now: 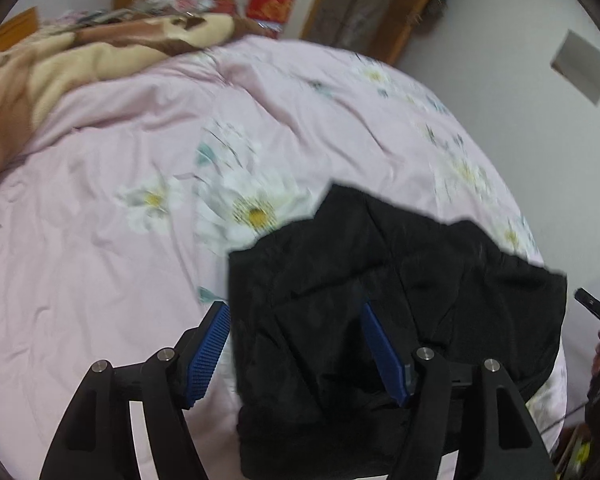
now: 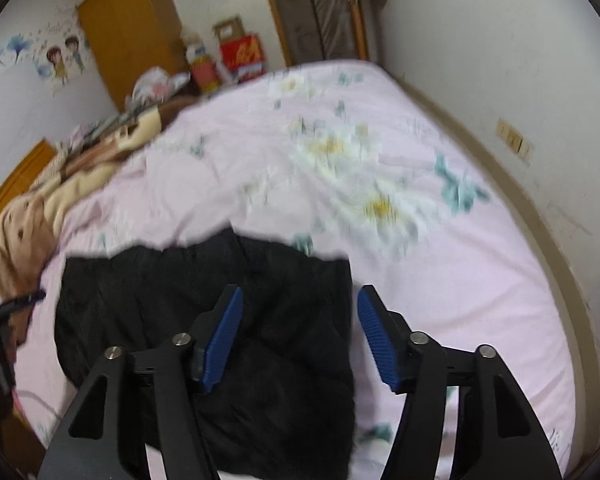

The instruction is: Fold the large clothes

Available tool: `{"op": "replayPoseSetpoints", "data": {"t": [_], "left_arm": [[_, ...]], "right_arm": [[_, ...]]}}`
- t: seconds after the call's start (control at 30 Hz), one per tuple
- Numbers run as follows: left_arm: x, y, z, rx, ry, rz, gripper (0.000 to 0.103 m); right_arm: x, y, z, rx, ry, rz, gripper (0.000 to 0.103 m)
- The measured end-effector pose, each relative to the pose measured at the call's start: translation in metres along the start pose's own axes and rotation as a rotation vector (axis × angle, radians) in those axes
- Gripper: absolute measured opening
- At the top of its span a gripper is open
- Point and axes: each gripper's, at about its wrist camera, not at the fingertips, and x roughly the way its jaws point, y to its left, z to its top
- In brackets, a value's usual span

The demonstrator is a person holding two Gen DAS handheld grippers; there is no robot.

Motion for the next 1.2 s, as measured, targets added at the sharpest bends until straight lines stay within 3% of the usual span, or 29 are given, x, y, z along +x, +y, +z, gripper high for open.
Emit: {"op": "replayPoseSetpoints", "data": {"t": [0.23,0.33,0.43,0.47,0.5,0.53,0.63,0.73,0.87,0.97,1.1,1.2], "left_arm": [[0.042,-0.003,0.011,-0.044,0.029,-0.047,0.071],[0.053,-0.002,0.015,-0.076,0.047,-0.051,0.071],[0.058,-0.003,0.014,-0.081,0.038,-0.039,0.068],[0.059,-0.004,0.013,-0.071,0.034,-0.032,0.060],[0.058,-0.007,0.013,-0.056,0.031,-0.023,0.054],[0.056,-0.010,0.012,-0.041,0.027,-0.027,0.041],[0.046,-0.015,0.013,-0.016,0.011,-0.013,0.026],[0.023,-0.016,0.014,-0.016,-0.051,-0.036,0.021],[-0.003,-0.014,0.025,-0.040,-0.150,-0.060,0.020],[-0.007,-0.015,0.043,-0.056,-0.192,-0.043,0.020],[0.014,-0.013,0.059,-0.068,-0.182,0.012,0.020],[0.054,-0.003,0.058,-0.103,-0.078,0.076,0.021]], "right_arm": [[0.050,-0.011,-0.006,0.076,0.059,0.176,0.066],[0.069,-0.006,-0.005,0.055,0.106,0.147,0.066],[0.082,-0.011,-0.007,0.117,0.149,0.151,0.062],[0.084,-0.013,-0.008,0.127,0.156,0.150,0.057],[0.085,-0.013,-0.008,0.130,0.155,0.138,0.044],[0.084,-0.013,-0.007,0.129,0.146,0.127,0.031],[0.075,-0.009,-0.005,0.097,0.108,0.114,0.016],[0.058,0.003,0.000,0.022,0.045,0.067,0.013],[0.028,0.010,0.019,0.024,-0.093,0.087,0.011],[0.023,0.022,0.041,-0.009,-0.147,0.058,0.011],[0.046,0.028,0.064,-0.004,-0.136,0.023,0.011],[0.086,0.028,0.067,-0.006,-0.043,-0.041,0.011]]}}
